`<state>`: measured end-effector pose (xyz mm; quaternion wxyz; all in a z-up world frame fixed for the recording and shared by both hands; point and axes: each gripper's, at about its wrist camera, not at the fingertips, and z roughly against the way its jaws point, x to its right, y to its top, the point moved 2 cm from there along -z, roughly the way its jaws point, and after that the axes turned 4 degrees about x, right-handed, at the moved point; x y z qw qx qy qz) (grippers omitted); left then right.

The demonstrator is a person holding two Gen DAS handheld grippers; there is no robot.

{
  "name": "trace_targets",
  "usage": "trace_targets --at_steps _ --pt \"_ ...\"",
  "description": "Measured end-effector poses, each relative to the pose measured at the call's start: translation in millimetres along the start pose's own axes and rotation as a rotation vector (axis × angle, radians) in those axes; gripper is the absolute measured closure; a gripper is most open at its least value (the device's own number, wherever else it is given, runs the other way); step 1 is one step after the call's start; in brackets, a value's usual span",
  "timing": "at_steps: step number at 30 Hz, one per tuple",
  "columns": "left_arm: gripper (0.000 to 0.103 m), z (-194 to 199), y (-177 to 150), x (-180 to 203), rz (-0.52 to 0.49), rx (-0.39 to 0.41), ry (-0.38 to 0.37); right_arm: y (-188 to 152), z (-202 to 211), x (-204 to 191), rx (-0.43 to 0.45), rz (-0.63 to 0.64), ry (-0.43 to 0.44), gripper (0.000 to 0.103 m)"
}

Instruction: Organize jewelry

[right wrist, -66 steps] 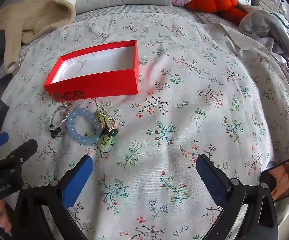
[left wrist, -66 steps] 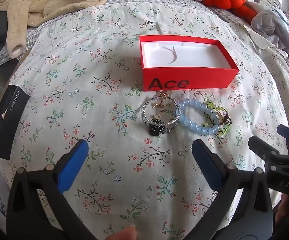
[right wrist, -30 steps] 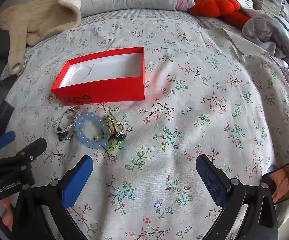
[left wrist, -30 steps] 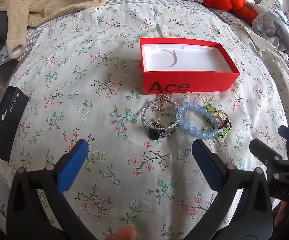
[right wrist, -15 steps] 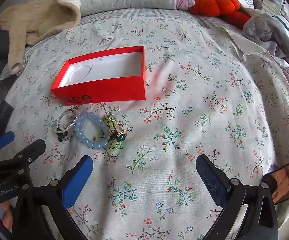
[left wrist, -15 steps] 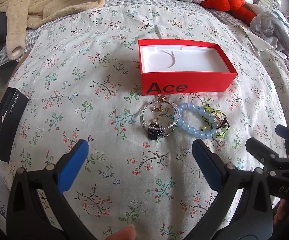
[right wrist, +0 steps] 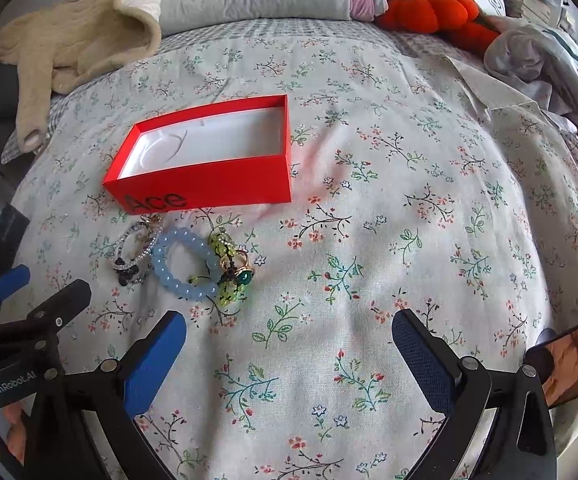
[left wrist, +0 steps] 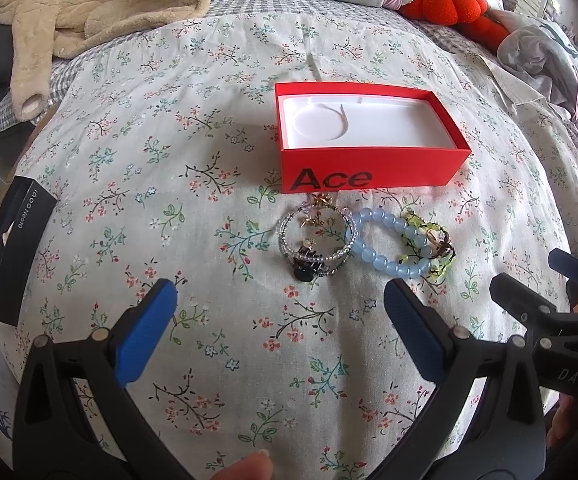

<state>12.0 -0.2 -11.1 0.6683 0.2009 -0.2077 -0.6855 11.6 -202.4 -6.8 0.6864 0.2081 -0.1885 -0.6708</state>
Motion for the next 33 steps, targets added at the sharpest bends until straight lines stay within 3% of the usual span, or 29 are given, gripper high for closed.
trace_targets --at_steps 33 --pt "0.000 0.6 -0.1 -0.5 0.006 0.003 -0.001 -0.5 0.0 0.4 -0.003 -0.006 0.002 0.000"
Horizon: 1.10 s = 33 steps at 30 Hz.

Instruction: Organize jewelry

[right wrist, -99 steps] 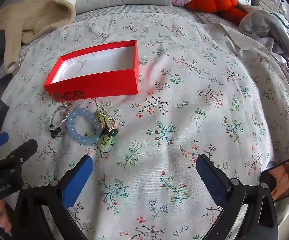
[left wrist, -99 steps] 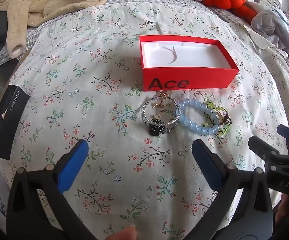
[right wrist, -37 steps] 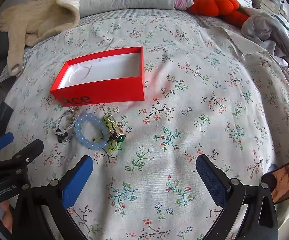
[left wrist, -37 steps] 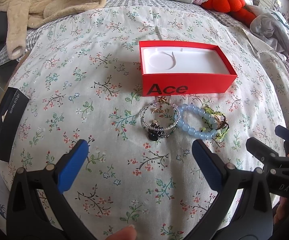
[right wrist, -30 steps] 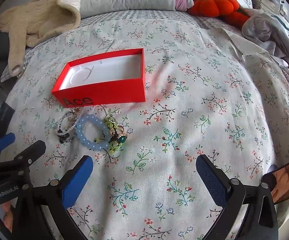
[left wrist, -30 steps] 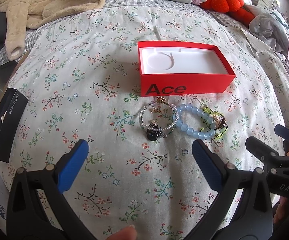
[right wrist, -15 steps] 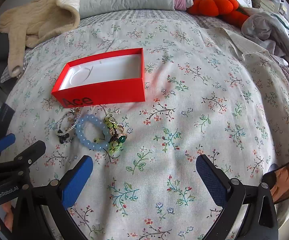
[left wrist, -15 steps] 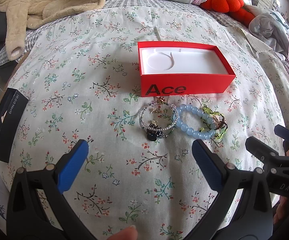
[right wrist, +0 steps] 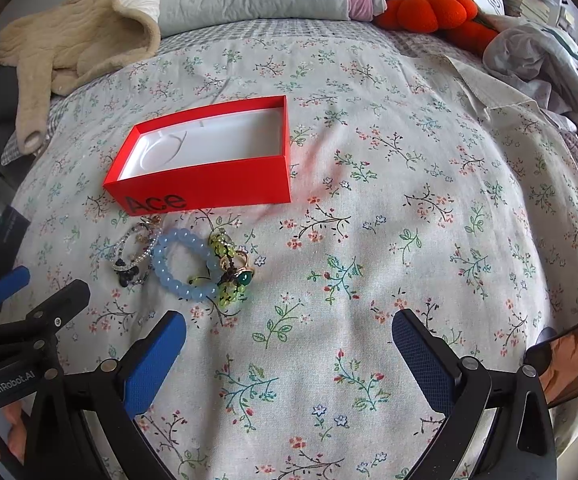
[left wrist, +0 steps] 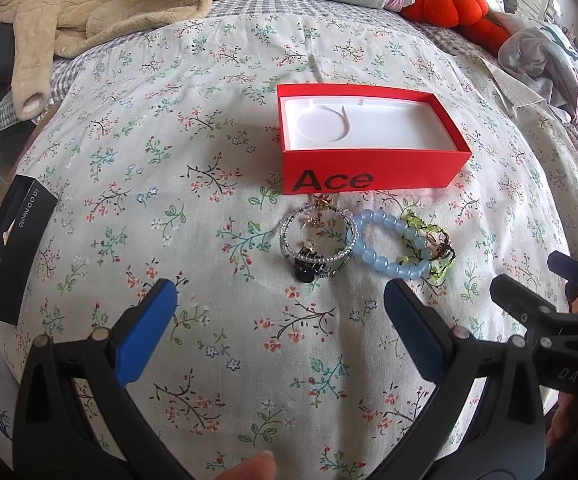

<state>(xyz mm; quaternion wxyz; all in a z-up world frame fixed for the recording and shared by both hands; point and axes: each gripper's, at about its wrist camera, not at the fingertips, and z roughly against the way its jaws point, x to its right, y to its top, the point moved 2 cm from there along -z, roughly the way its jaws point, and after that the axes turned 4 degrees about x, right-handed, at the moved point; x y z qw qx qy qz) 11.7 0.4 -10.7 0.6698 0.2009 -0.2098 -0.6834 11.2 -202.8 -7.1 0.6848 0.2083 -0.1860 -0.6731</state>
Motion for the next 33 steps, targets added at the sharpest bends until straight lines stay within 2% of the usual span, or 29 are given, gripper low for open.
trace_targets --at_steps 4,8,13,16,19,22,23,28,31,33 --pt "0.000 1 0 -2 -0.002 0.003 0.025 1 0 0 -0.003 0.003 -0.002 0.000" --pt "0.000 3 4 -3 -0.007 -0.010 0.002 8 3 2 -0.021 -0.010 0.042 0.000" --pt "0.000 5 19 -2 -0.048 -0.055 -0.083 25 2 4 -0.097 -0.017 0.113 0.000" --pt "0.000 5 33 -3 -0.059 -0.057 -0.108 37 5 4 -0.081 0.003 0.111 0.000" --pt "0.002 0 45 -6 -0.045 -0.076 -0.184 45 2 0 -0.080 0.027 0.139 0.001" --pt "0.010 -15 53 -8 -0.017 -0.107 -0.250 46 -13 -4 -0.116 0.011 0.210 0.001" --pt "0.016 -21 53 -8 -0.014 -0.109 -0.254 45 -19 -5 -0.128 0.001 0.232 0.001" --pt "0.040 -52 47 -12 -0.004 -0.161 -0.263 42 -46 -9 -0.210 -0.038 0.295 0.014" --pt "0.051 -65 47 -15 -0.003 -0.192 -0.266 46 -51 -8 -0.209 -0.036 0.290 0.015" --pt "0.062 -73 50 -19 0.020 -0.208 -0.281 48 -54 -6 -0.209 -0.046 0.287 0.015"
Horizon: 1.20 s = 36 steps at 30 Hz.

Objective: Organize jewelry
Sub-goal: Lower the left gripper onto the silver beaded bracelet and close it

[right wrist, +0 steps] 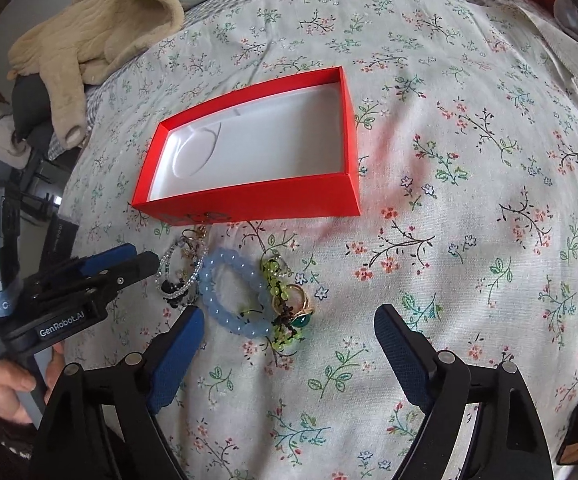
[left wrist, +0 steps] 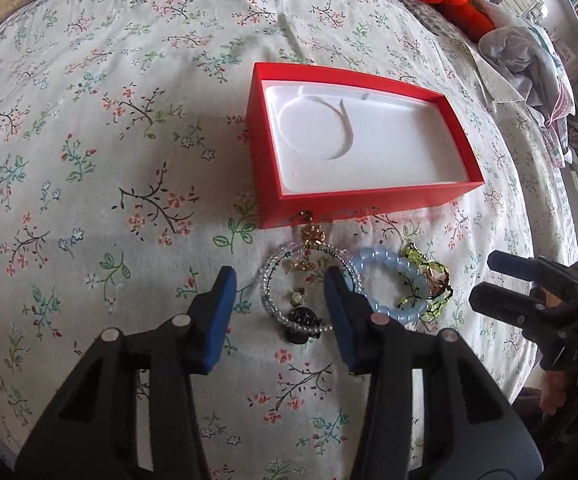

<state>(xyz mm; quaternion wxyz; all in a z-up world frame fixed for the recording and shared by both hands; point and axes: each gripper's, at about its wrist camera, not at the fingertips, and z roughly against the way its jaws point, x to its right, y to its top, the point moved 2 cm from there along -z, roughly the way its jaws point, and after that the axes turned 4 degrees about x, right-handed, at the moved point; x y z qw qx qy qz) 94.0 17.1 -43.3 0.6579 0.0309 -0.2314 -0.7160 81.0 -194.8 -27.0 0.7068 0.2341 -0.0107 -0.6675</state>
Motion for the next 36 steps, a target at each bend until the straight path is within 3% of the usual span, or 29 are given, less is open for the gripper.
trace_targets --at_steps 6,23,30,36 --pt "0.074 -12 8 3 -0.036 -0.012 -0.022 4 -7 8 -0.016 -0.020 -0.002 0.015" --pt "0.076 -22 3 4 -0.030 -0.098 0.027 -1 -9 1 -0.026 0.000 0.005 0.015" --pt "0.096 -27 -9 -7 0.052 -0.169 0.006 -2 -11 -3 -0.026 0.006 0.004 0.015" --pt "0.099 -9 -7 -3 0.050 -0.118 -0.017 -2 -9 -2 -0.013 -0.001 -0.004 0.015"
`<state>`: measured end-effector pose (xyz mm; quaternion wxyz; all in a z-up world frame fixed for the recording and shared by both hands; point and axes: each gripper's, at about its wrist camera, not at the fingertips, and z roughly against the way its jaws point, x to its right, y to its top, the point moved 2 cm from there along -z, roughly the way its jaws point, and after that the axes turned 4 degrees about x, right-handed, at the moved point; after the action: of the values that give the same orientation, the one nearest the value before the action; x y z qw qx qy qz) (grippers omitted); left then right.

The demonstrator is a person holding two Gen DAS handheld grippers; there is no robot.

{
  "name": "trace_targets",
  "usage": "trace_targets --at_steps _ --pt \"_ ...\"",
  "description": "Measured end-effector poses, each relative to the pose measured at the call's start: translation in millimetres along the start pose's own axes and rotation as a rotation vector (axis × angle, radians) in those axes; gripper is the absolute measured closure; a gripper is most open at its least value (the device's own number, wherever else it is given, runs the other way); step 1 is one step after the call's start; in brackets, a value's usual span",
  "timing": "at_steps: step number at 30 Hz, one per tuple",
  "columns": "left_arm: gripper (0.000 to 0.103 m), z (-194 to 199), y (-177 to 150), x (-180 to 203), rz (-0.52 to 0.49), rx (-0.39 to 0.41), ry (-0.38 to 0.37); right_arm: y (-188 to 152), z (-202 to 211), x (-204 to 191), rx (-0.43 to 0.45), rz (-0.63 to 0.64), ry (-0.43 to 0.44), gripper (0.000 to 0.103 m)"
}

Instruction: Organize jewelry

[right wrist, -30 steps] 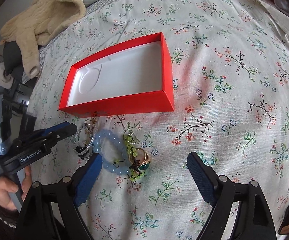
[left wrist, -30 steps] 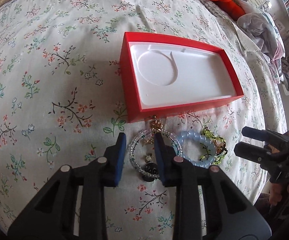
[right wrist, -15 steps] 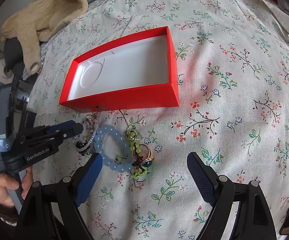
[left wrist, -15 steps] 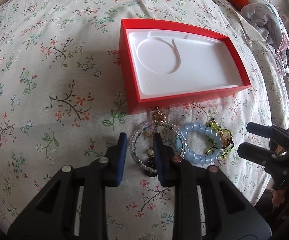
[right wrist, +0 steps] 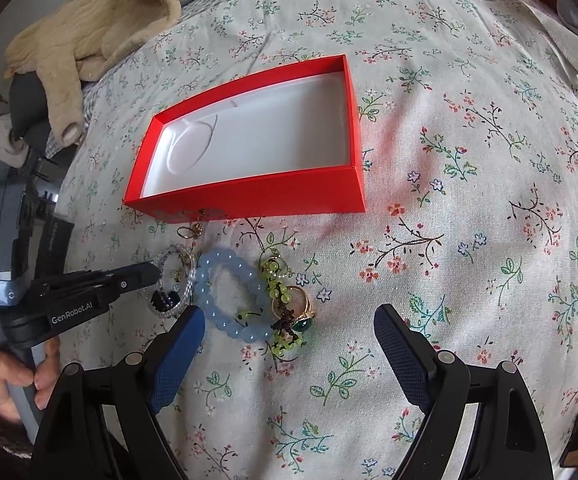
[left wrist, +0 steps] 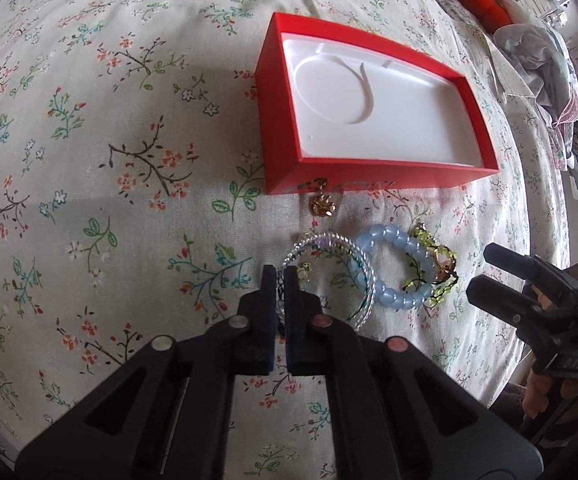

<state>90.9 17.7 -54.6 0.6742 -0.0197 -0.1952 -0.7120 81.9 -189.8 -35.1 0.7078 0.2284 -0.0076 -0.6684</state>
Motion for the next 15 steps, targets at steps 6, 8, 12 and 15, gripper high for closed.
trace_targets --at_steps 6,8,12,15 --pt "0.099 30 -2 16 -0.041 0.084 -0.052 1 3 3 0.013 -0.003 -0.013 0.026" --pt "0.099 39 -2 21 -0.057 0.113 -0.064 1 2 2 0.011 -0.001 -0.020 0.032" --pt "0.099 53 -1 27 -0.076 0.168 -0.078 1 -2 1 0.006 -0.002 -0.013 0.052" --pt "0.099 56 1 35 -0.089 0.188 -0.083 1 -8 0 -0.007 -0.006 0.001 0.067"
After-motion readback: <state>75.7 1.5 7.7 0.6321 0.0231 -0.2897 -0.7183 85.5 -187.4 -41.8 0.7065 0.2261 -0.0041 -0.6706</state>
